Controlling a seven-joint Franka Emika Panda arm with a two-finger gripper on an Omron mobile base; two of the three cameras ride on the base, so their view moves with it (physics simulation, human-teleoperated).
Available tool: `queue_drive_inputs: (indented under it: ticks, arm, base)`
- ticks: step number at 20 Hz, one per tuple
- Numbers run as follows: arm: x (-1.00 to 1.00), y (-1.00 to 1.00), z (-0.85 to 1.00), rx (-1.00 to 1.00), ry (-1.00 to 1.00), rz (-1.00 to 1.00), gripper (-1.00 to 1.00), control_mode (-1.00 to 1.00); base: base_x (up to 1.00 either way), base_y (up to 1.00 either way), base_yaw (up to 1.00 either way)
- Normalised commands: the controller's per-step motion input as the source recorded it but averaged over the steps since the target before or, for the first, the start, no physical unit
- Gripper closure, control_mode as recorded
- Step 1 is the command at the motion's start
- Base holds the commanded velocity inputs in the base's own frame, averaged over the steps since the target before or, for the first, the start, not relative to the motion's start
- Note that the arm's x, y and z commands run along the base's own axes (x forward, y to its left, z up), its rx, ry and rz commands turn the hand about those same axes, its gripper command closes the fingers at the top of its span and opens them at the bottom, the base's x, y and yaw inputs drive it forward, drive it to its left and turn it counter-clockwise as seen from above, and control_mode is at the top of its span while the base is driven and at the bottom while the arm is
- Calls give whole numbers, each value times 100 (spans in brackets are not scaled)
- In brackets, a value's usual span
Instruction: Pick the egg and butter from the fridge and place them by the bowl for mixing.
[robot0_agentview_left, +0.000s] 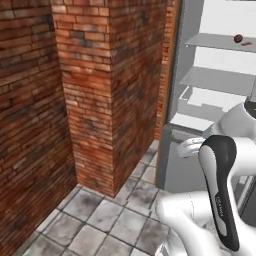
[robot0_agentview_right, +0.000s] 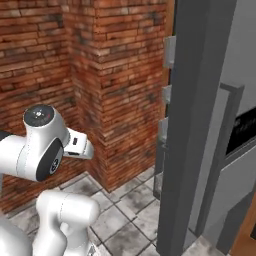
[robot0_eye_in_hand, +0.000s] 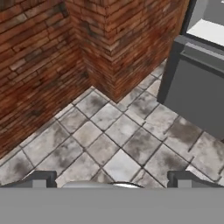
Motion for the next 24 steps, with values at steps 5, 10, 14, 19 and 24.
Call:
queue_drive_inputs:
  ticks: [5,10,14,19,24]
  arm:
    - [0,0,0,0,0,0,-100,100]
    - [0,0,0,0,0,0,-100,100]
    - [0,0,0,0,0,0,-100,100]
    - [0,0,0,0,0,0,-100,100]
    - [0,0,0,0,0,0,-100,100]
  base:
    - [36,0,-55]
    - [40,0,-51]
    - [43,0,-48]
    - [63,14,-37]
    - [55,48,-28]
